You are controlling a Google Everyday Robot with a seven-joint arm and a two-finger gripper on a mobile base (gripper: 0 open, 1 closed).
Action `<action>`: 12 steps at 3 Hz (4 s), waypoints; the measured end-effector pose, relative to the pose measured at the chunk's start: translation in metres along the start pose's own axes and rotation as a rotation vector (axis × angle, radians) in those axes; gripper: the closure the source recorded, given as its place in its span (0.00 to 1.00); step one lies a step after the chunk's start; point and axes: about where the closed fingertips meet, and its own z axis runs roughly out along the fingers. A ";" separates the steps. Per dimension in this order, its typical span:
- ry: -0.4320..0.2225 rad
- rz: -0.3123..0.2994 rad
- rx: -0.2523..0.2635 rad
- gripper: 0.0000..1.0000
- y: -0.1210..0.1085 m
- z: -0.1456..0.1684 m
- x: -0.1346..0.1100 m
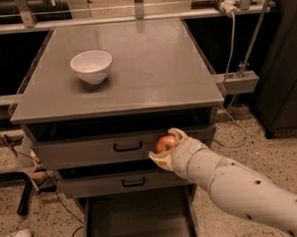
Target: Pick apple from bottom drawer and place on counter
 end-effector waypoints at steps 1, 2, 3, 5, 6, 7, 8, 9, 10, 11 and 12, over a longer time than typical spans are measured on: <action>-0.020 -0.017 0.038 1.00 -0.033 -0.015 -0.027; -0.036 -0.039 0.064 1.00 -0.058 -0.025 -0.050; -0.062 -0.075 0.083 1.00 -0.084 -0.030 -0.076; -0.099 -0.115 0.099 1.00 -0.119 -0.034 -0.117; -0.117 -0.097 0.064 1.00 -0.131 -0.017 -0.129; -0.125 -0.054 0.015 1.00 -0.144 0.012 -0.136; -0.105 -0.027 -0.044 1.00 -0.148 0.038 -0.136; -0.072 -0.002 -0.134 1.00 -0.150 0.065 -0.139; -0.026 0.015 -0.198 1.00 -0.148 0.085 -0.139; 0.016 0.026 -0.244 1.00 -0.148 0.101 -0.137; 0.048 0.039 -0.279 1.00 -0.148 0.113 -0.132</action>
Offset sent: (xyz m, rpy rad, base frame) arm 0.0358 -0.0465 0.1148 -0.0255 -0.1188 -0.0365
